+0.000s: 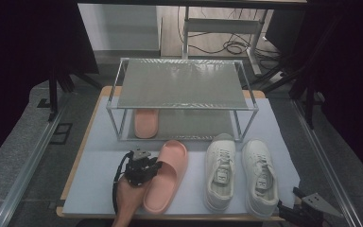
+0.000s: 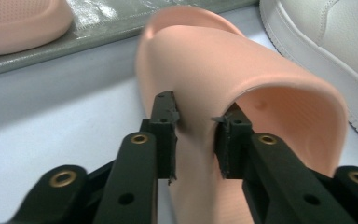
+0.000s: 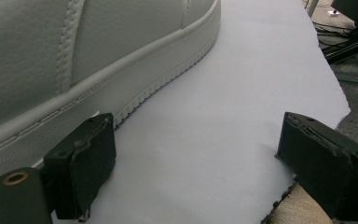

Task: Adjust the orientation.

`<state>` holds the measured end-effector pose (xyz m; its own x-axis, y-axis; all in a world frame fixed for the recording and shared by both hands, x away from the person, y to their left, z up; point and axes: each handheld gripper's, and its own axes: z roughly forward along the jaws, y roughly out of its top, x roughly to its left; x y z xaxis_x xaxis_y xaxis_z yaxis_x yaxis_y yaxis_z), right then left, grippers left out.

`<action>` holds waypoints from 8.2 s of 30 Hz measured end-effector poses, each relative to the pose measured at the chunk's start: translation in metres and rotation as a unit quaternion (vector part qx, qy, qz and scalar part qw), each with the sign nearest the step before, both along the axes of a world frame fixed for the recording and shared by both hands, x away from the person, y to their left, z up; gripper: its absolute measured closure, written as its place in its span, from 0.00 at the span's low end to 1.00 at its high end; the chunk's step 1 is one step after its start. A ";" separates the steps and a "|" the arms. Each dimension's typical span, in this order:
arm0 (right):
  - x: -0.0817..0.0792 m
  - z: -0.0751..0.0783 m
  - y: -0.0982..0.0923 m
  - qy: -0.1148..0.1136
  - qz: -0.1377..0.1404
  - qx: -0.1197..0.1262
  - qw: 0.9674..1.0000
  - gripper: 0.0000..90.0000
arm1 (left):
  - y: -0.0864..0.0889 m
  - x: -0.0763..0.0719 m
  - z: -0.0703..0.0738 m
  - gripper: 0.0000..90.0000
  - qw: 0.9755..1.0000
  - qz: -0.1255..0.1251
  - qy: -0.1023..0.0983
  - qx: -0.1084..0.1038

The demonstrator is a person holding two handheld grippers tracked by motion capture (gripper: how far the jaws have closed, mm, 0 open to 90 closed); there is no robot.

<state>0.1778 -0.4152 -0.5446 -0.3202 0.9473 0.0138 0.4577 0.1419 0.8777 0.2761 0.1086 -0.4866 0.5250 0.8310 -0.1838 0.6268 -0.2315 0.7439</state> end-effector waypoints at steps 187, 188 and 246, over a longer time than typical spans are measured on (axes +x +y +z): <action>0.000 0.000 0.000 0.000 0.001 0.000 1.000 0.13 | -0.041 0.053 -0.012 0.96 0.996 -0.007 -0.027 0.085; 0.000 0.000 0.000 0.000 0.001 0.000 1.000 0.13 | -0.040 0.056 -0.012 0.96 0.996 -0.007 -0.026 0.089; 0.000 0.000 0.000 -0.001 0.001 0.000 1.000 0.13 | -0.023 0.068 0.006 0.61 0.997 -0.010 -0.023 0.078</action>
<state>0.1778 -0.4155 -0.5447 -0.3227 0.9464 0.0133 0.4563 0.1433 0.8782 0.3438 0.0851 -0.4803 0.5463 0.8372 -0.0276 0.5869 -0.3591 0.7257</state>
